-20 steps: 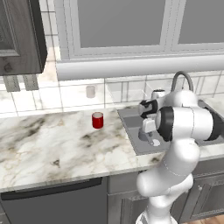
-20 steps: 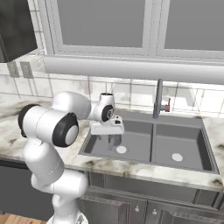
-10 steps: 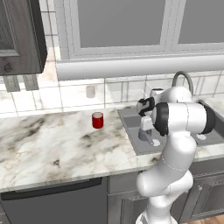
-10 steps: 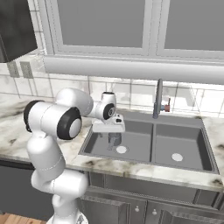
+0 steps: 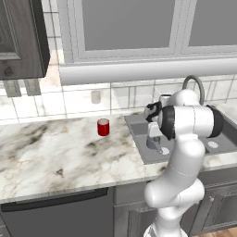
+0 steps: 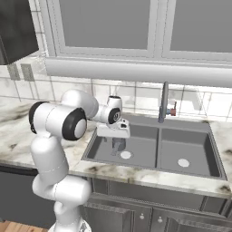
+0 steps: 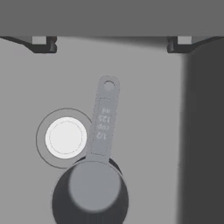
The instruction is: Move any existing items from the left basin to the right basin for drying. Then move the mug from the counter to the left basin of the sink for washing.
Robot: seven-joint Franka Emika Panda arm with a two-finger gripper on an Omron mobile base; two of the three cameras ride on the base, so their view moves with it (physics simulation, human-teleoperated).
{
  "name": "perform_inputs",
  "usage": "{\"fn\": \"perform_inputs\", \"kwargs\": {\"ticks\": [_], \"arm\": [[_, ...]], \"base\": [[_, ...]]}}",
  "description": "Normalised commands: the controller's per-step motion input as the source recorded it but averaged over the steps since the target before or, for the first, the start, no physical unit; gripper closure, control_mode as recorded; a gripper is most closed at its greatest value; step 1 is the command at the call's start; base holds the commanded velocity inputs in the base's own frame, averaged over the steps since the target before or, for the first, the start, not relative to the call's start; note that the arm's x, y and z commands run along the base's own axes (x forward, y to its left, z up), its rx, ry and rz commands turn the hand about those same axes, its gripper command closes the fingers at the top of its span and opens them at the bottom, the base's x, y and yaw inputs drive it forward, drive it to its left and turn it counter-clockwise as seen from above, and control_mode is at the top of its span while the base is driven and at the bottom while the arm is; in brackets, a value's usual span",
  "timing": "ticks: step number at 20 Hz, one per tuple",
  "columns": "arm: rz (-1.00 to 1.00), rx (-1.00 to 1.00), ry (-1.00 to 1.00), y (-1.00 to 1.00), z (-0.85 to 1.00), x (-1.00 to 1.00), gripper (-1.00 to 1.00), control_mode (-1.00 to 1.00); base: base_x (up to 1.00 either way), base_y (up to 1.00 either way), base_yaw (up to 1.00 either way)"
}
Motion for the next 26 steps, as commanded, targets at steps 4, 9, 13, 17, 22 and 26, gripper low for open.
{"fn": "perform_inputs", "kwargs": {"ticks": [4, 9, 13, 17, 22, 26], "arm": [[-0.03, 0.01, 0.00, 0.00, -0.18, 0.00, -1.00, -1.00], [-0.03, 0.00, 0.00, 0.00, -0.18, 0.00, -1.00, -1.00], [-0.02, 0.00, 0.00, 0.00, -0.16, 0.00, -1.00, -1.00], [0.00, 0.00, 0.00, 0.00, -0.11, 0.00, -1.00, -1.00], [0.00, 0.00, -0.03, 0.00, -0.14, 0.00, -1.00, -1.00], [0.00, 0.00, -0.01, 0.00, -0.20, 0.01, -1.00, -1.00]], "base": [[0.00, 0.00, 0.00], [0.00, 0.00, 0.00], [0.00, 0.00, 0.00], [0.00, 0.00, 0.00], [0.00, 0.00, 0.00], [0.00, 0.00, 0.00]]}}
